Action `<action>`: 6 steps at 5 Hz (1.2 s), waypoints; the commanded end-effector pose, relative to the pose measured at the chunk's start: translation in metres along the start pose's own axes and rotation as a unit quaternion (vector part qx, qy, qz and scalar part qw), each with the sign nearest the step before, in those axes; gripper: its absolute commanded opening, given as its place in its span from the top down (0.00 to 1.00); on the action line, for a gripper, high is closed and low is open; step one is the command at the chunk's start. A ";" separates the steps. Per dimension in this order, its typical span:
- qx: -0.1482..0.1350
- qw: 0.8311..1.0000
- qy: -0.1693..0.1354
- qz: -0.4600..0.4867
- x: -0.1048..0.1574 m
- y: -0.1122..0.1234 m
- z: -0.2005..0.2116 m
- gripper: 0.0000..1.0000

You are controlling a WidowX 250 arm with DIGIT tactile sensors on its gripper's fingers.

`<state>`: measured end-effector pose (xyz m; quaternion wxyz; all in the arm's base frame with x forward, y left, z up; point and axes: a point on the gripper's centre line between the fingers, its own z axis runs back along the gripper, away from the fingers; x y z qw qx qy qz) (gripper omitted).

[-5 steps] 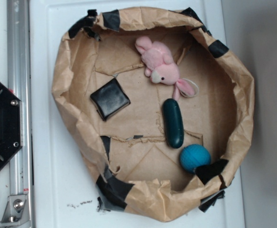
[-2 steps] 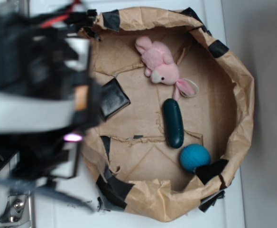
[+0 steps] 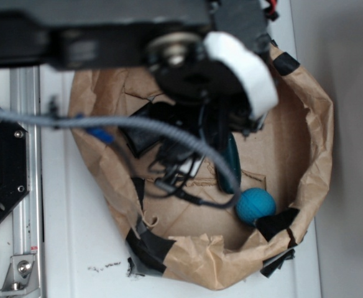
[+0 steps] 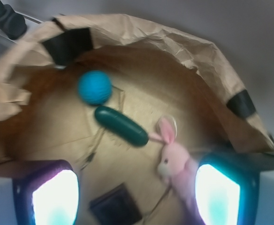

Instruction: Grab the plastic pickle.

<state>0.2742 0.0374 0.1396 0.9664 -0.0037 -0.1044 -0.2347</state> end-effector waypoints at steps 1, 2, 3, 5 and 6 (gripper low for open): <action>-0.020 0.995 -0.036 -0.089 0.000 -0.023 -0.056 0.00; -0.003 0.996 -0.015 -0.094 0.016 -0.028 -0.090 0.00; 0.025 0.993 -0.016 -0.112 0.033 -0.032 -0.104 0.00; 0.047 0.992 -0.023 -0.118 0.047 -0.041 -0.113 1.00; 0.045 0.994 -0.030 -0.094 0.043 -0.039 -0.103 1.00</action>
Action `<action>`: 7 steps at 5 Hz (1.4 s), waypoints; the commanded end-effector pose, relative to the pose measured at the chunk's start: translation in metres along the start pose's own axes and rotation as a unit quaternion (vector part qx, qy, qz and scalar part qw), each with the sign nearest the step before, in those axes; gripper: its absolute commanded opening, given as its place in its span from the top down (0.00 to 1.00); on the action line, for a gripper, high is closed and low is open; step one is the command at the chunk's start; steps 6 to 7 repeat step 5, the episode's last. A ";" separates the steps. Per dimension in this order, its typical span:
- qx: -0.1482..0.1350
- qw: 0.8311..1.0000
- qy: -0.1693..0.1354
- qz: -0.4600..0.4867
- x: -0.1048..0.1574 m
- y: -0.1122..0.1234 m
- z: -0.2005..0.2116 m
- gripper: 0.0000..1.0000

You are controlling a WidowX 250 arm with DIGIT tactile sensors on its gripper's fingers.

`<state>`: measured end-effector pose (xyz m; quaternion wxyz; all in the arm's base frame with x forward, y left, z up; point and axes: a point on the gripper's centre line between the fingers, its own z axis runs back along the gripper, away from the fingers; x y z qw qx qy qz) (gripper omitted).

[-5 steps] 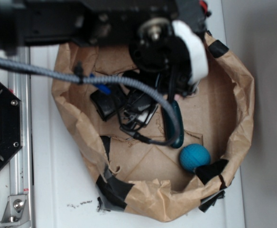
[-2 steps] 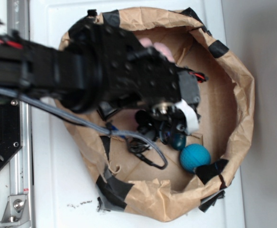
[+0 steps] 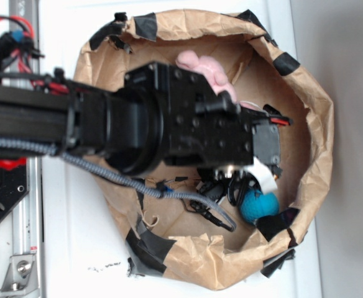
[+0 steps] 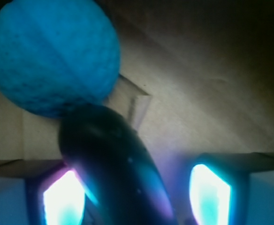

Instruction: Grab the plastic pickle.

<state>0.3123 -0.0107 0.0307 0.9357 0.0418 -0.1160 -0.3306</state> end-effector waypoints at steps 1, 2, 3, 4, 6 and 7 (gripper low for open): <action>0.075 0.990 0.010 0.121 -0.004 0.011 0.040 1.00; 0.106 0.964 0.001 0.243 -0.014 0.022 0.085 1.00; 0.099 0.925 0.027 0.365 -0.020 0.032 0.129 1.00; 0.088 0.878 0.023 0.470 -0.025 0.030 0.162 1.00; 0.096 0.869 0.019 0.485 -0.024 0.025 0.160 1.00; 0.096 0.869 0.019 0.485 -0.024 0.025 0.160 1.00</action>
